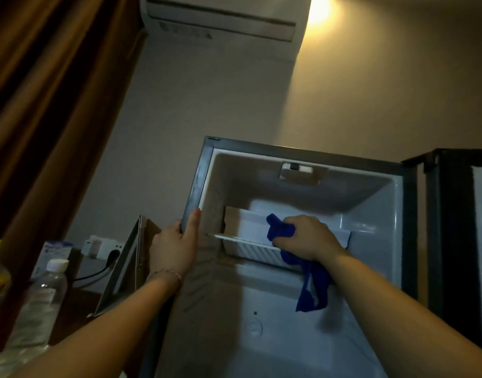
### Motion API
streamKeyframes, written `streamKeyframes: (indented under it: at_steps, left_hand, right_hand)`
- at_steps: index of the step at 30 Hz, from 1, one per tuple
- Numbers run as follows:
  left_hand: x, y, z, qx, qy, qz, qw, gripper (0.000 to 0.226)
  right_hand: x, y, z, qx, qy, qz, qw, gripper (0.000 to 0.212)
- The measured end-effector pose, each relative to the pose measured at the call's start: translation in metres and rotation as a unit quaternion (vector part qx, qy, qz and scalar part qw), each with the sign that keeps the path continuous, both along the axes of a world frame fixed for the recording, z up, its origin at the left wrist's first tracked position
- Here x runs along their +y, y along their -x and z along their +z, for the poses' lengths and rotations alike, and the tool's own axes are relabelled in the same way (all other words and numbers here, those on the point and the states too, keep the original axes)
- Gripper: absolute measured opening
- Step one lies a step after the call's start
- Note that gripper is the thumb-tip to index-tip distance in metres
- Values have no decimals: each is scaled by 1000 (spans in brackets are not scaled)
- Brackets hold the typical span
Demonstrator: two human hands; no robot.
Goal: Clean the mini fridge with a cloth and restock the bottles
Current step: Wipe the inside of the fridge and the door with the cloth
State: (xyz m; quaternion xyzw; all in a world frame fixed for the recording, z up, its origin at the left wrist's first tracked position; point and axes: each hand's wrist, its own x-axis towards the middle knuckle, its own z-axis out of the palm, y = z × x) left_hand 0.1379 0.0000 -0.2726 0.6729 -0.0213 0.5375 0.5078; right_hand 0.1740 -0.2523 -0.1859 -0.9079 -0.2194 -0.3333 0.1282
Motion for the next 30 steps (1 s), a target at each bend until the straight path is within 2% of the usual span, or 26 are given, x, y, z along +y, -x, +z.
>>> streamKeyframes:
  at_steps: [4,7,9,11,14,17,21,23,27,30]
  left_hand:
    - [-1,-3,-1,-17,4,-7,1000,61]
    - [-1,-2,-2,-17,-6,-8,1000,63]
    - [1,-1,-3,-13,-11,-4,1000,63]
    - [2,-1,-4,-14,-15,-7,1000,62]
    - [2,1,-5,-16,-17,-9,1000,59]
    - [-1,6,-3,-20,-18,3,1000,58]
    - [2,5,-5,-25,-29,-6,999,59]
    - [4,0,-6,-33,-34,0,999,61]
    - [5,-7,-7,-47,-34,13,998,62]
    - [4,-8,-7,-53,-34,4,998,60]
  right_hand:
    - [-1,-3,2,11,-24,17,999,26]
    - [-4,-1,2,39,-24,16,999,64]
    - [-5,8,0,26,-34,13,999,77]
    - [-8,18,-4,10,14,-1,1000,78]
    - [-21,22,-8,72,114,-21,991,94]
    - [-38,16,-8,97,106,19,989,113]
    - [-40,2,-14,37,32,93,995,91]
    - [-35,-3,-14,13,-7,103,995,84]
    - [-20,-7,-3,-16,-22,88,996,63]
    - [3,-15,5,-61,-31,76,995,66]
